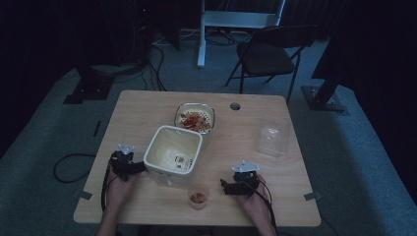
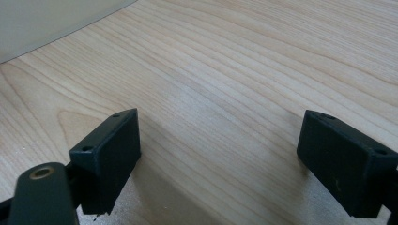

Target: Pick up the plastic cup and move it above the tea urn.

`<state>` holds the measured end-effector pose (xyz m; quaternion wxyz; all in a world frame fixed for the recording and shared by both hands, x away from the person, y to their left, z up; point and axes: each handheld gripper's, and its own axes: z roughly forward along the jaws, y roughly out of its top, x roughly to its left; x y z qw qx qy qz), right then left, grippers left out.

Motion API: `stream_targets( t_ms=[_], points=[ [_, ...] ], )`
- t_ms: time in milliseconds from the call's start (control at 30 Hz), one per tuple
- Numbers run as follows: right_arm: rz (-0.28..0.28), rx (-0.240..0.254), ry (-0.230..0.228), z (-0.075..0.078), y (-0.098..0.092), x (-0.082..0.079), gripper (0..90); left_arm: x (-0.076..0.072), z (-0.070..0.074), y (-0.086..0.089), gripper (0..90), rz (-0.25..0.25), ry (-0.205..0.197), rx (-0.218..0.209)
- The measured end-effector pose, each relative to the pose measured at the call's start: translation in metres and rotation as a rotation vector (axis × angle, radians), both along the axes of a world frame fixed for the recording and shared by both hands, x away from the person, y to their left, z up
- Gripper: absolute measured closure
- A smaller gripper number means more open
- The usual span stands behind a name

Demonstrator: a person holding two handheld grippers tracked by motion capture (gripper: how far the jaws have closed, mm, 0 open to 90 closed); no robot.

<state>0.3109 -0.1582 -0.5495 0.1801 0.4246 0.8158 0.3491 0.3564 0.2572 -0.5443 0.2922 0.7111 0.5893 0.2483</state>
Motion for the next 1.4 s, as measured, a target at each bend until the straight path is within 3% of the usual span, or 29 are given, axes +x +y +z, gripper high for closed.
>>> stream_targets(
  t_ms=[67, 100, 133, 167, 200, 233, 533, 700, 800, 833, 967, 1000, 1033, 1067, 1133, 1200, 1333, 1367, 1400],
  points=[
    [-0.002, 0.001, -0.001, 0.000, -0.001, 0.000, 14.8, 0.002, 0.001, 0.002, 16.6, -0.085, 0.009, 0.004],
    [-0.002, 0.001, -0.001, 0.000, -0.001, 0.000, 14.8, 0.002, 0.001, 0.002, 16.6, -0.085, 0.009, 0.004],
    [-0.004, 0.003, -0.001, 0.000, -0.001, -0.001, 14.8, 0.003, 0.001, 0.004, 16.6, -0.145, 0.015, 0.007],
    [-0.004, 0.003, -0.001, 0.000, -0.001, -0.001, 14.8, 0.003, 0.001, 0.004, 16.6, -0.145, 0.015, 0.007],
    [-0.005, 0.002, -0.001, 0.000, -0.003, -0.001, 14.7, 0.004, 0.001, 0.007, 16.6, -0.229, 0.014, 0.008],
    [-0.004, 0.002, -0.001, 0.000, -0.003, -0.001, 14.7, 0.005, 0.001, 0.008, 16.6, -0.240, 0.012, 0.008],
    [0.016, -0.001, 0.003, 0.001, -0.005, 0.000, 14.9, 0.001, 0.000, 0.008, 16.5, -0.234, -0.002, 0.005],
    [0.018, -0.024, 0.037, 0.005, -0.009, 0.000, 19.6, 0.002, -0.001, 0.007, 12.3, -0.190, 0.009, 0.006],
    [-0.015, -0.058, 0.076, 0.013, -0.012, -0.001, 31.6, 0.004, -0.002, 0.006, 6.5, -0.154, 0.023, 0.010],
    [-0.032, -0.067, 0.064, 0.015, -0.014, -0.002, 31.2, 0.004, -0.002, 0.006, 3.0, -0.147, 0.026, 0.010],
    [-0.154, -0.050, 0.003, 0.028, -0.034, 0.001, 33.1, 0.004, -0.002, 0.006, 3.0, -0.149, 0.025, 0.010],
    [-0.154, -0.050, 0.003, 0.028, -0.034, 0.001, 33.1, 0.004, -0.002, 0.006, 3.0, -0.149, 0.025, 0.010],
    [-0.214, -0.027, -0.018, 0.038, -0.049, 0.004, 34.3, 0.004, -0.002, 0.006, 3.0, -0.149, 0.025, 0.009],
    [-0.214, -0.027, -0.018, 0.038, -0.049, 0.004, 34.3, 0.004, -0.002, 0.006, 3.0, -0.149, 0.025, 0.009],
    [-0.309, -0.022, -0.044, 0.053, -0.072, 0.011, 38.9, 0.004, -0.002, 0.006, 3.0, -0.148, 0.026, 0.009],
    [-0.359, -0.002, -0.066, 0.063, -0.087, 0.017, 42.6, 0.004, -0.002, 0.006, 3.0, -0.147, 0.026, 0.009],
    [-0.405, 0.013, -0.072, 0.070, -0.102, 0.026, 47.1, 0.004, -0.002, 0.005, 3.0, -0.142, 0.026, 0.009],
    [-0.460, 0.001, -0.077, 0.075, -0.117, 0.041, 50.8, 0.004, -0.002, 0.005, 3.0, -0.141, 0.026, 0.009],
    [-0.460, 0.001, -0.077, 0.075, -0.117, 0.041, 50.8, 0.004, -0.002, 0.005, 3.0, -0.141, 0.026, 0.009]
  ],
)
